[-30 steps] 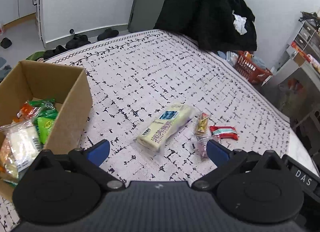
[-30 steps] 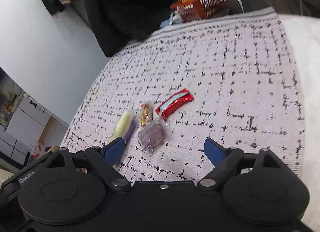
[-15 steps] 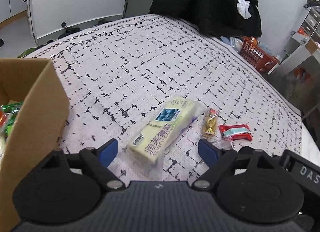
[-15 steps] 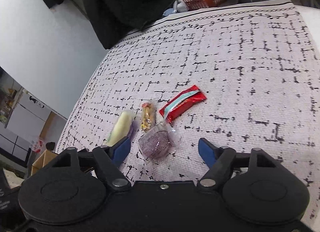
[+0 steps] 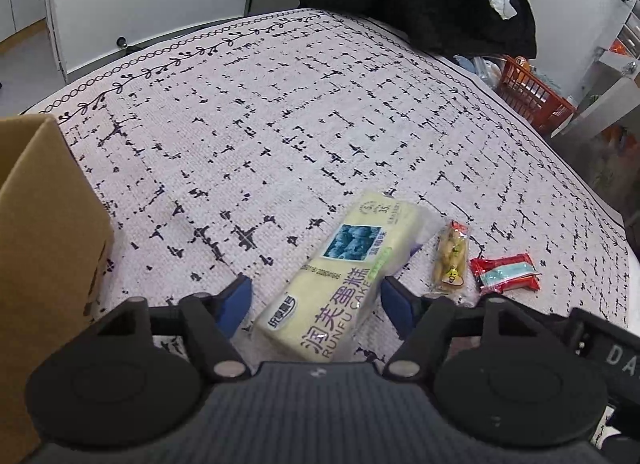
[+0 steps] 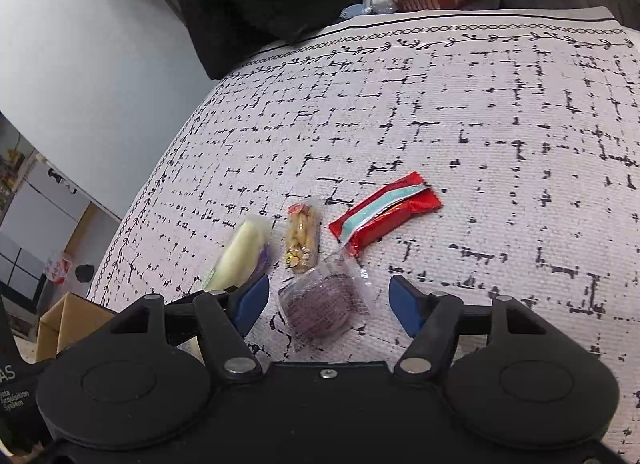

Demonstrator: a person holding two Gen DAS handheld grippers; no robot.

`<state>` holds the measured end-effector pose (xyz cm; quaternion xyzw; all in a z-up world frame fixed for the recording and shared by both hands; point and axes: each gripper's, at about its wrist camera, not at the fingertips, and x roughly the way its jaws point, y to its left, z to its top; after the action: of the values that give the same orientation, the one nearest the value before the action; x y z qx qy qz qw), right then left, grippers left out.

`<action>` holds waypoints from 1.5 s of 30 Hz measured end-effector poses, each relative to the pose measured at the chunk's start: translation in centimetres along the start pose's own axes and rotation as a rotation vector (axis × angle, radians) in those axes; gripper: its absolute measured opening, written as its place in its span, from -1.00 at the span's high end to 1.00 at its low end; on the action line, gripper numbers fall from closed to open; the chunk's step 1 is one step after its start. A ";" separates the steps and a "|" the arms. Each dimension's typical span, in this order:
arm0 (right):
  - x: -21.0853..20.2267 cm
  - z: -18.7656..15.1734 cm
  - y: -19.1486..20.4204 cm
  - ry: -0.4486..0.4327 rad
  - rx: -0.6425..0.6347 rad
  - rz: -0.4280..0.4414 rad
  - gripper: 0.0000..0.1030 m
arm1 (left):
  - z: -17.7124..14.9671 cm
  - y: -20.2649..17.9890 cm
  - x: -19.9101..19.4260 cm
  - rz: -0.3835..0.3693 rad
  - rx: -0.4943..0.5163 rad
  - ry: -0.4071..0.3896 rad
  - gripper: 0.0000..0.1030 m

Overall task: Organize snacks
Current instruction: 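Grasp the yellow cake pack with left tool while right tool grasps purple candy, then carry the cake pack and purple candy with both tools over the box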

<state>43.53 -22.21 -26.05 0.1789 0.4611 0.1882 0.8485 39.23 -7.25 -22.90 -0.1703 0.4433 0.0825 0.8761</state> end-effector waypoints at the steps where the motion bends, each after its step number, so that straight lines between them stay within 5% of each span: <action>1: 0.1 0.0 0.2 0.000 -0.007 -0.001 -0.22 | 0.0 -0.1 -0.1 -0.005 0.006 -0.004 -0.14; 5: 0.4 -0.2 0.6 0.001 -0.045 -0.016 -0.11 | 0.0 -0.1 -0.6 -0.004 0.002 -0.020 0.16; 11: 0.8 -0.5 1.5 0.003 -0.097 -0.048 -0.05 | 0.0 0.9 -2.0 -0.001 -0.030 -0.024 0.23; 19: 0.4 -1.2 2.3 0.015 -0.146 -0.036 0.36 | 0.2 1.6 -4.9 0.008 -0.047 -0.054 0.27; 45: -6.9 -0.8 8.4 -0.135 -0.160 0.089 0.48 | 0.8 4.3 -14.9 0.017 -0.072 -0.209 0.30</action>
<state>38.08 -18.22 -17.48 0.1430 0.3778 0.2493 0.8801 29.78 -2.89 -11.45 -0.1883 0.3477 0.1233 0.9102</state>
